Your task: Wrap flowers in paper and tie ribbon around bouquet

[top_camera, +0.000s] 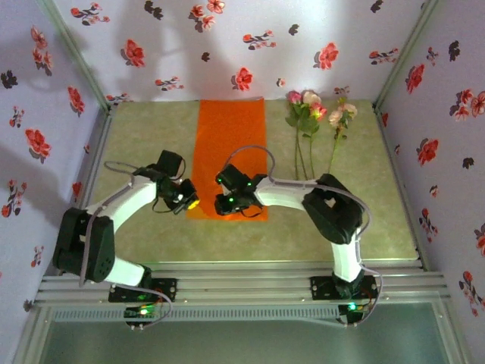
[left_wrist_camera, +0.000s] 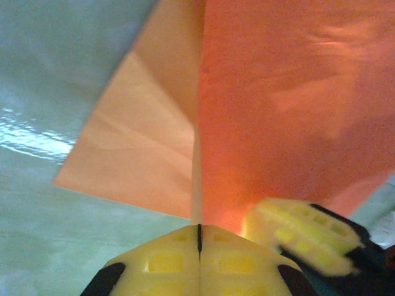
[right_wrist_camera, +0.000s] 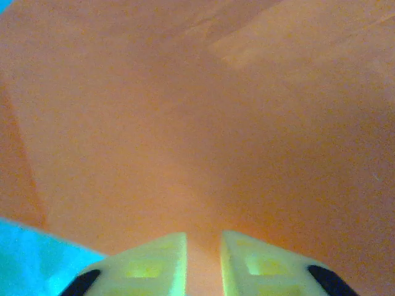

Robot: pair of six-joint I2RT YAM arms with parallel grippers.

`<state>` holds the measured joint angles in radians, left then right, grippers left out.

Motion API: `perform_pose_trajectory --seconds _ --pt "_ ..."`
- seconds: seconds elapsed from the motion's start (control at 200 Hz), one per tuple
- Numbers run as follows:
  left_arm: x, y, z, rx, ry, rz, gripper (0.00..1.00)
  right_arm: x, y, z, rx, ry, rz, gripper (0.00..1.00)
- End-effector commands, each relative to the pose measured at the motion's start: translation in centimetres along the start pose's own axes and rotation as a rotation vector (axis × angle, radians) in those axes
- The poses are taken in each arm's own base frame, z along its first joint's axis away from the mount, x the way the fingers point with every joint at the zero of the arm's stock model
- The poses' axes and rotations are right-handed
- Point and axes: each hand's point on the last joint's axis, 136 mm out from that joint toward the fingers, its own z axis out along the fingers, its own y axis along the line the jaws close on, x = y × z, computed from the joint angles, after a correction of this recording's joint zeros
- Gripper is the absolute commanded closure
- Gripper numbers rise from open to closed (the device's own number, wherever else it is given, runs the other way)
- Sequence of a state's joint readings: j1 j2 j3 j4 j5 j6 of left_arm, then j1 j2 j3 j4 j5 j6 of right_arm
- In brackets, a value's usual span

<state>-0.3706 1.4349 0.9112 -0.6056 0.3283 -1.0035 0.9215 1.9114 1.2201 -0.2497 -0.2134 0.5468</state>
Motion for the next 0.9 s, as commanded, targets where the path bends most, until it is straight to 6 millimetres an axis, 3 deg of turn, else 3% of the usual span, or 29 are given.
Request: perform_pose_trajectory --seconds 0.0,0.2,0.365,0.495,0.75,0.85,0.9 --pt "0.1 -1.6 -1.9 0.007 -0.01 0.055 1.0 -3.3 1.8 -5.0 -0.056 -0.197 -0.06 0.66" --pt "0.0 -4.6 -2.5 0.038 0.009 0.112 1.0 -2.8 2.5 -8.3 -0.135 -0.431 -0.208 0.42" --pt "0.4 -7.4 -2.9 0.059 0.021 0.174 1.0 -2.2 3.6 -8.0 -0.028 -0.505 -0.425 0.38" --pt "0.9 -8.7 -3.1 0.063 0.031 0.203 1.0 -3.7 4.0 -7.2 0.03 -0.536 -0.461 0.38" --pt "1.2 -10.7 -4.4 0.101 0.008 0.237 1.0 -5.3 2.6 -5.7 0.173 -0.513 -0.461 0.41" --pt "1.3 -11.3 -5.0 0.116 -0.005 0.249 1.0 -5.8 2.3 -5.7 0.2 -0.522 -0.443 0.47" --pt "1.4 -11.6 -5.3 0.126 -0.011 0.255 1.0 -6.0 2.3 -5.6 0.203 -0.517 -0.439 0.55"
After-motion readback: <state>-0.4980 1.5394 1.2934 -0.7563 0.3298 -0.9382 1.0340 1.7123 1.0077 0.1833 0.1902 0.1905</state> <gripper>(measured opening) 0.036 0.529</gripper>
